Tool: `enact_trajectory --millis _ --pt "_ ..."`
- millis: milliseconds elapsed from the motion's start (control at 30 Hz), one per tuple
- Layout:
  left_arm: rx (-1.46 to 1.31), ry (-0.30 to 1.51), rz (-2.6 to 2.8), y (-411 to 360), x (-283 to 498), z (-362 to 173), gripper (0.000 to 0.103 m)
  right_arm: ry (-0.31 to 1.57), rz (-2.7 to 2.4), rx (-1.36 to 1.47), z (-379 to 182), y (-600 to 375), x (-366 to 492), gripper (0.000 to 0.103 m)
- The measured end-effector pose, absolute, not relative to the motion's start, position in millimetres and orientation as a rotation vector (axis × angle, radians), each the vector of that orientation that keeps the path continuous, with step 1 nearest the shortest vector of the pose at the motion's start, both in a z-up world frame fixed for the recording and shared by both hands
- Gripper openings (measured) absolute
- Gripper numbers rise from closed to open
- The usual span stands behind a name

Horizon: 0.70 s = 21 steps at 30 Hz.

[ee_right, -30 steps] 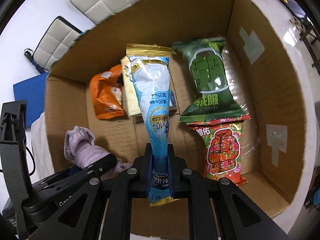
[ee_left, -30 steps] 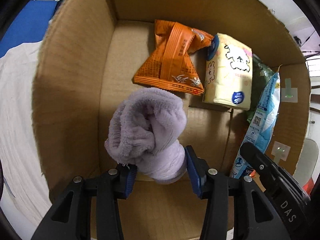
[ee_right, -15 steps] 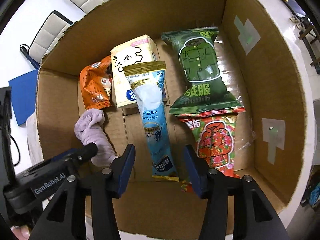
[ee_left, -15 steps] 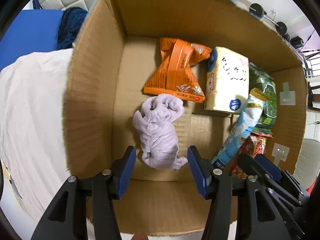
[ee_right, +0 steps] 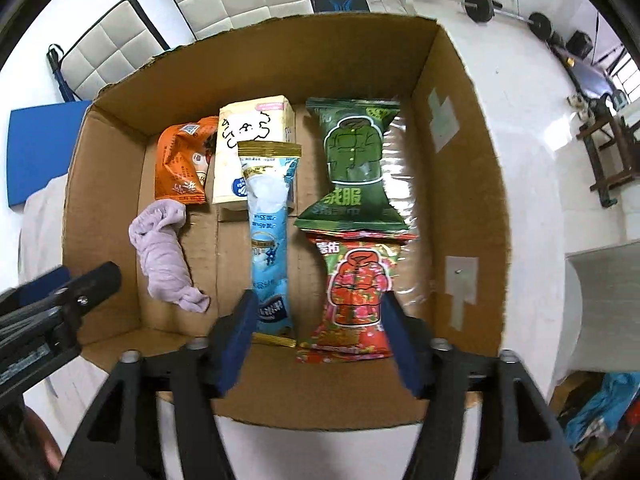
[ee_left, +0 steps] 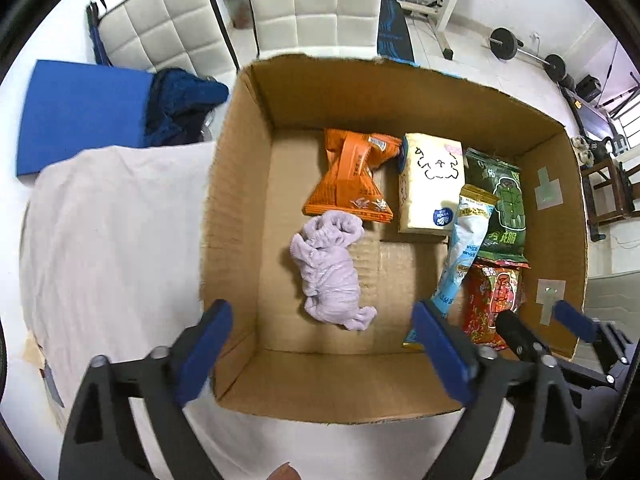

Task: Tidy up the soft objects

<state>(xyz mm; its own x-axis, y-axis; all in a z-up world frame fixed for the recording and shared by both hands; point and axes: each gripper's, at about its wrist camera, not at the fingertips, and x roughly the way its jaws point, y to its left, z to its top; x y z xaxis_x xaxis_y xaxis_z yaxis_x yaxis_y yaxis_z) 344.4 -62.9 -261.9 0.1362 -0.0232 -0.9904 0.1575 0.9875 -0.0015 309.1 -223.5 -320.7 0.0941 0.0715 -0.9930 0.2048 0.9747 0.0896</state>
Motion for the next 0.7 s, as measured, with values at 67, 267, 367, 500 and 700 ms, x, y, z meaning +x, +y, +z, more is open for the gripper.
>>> enact_trajectory --millis 67,267,367,500,700 --pt "0.111 1.423 -0.131 -64.5 340.5 -254.5 0.095 1.462 -0.104 0.197 -316.0 -223.7 307.0 0.098" --pt "0.103 1.397 -0.127 -60.4 337.6 -258.7 0.096 1.448 -0.123 0.202 -304.4 -230.3 298.6 0.103" --pt "0.095 1.372 -0.116 -59.8 328.8 -247.4 0.095 1.433 -0.129 0.192 -297.5 -231.5 293.5 0.103" --pt "0.086 1.333 -0.115 -60.4 315.8 -227.5 0.095 1.406 -0.132 0.196 -281.8 -234.4 283.2 0.103" --pt "0.086 1.251 -0.112 -60.1 279.3 -183.5 0.095 1.329 -0.129 0.193 -237.9 -237.3 254.1 0.103"
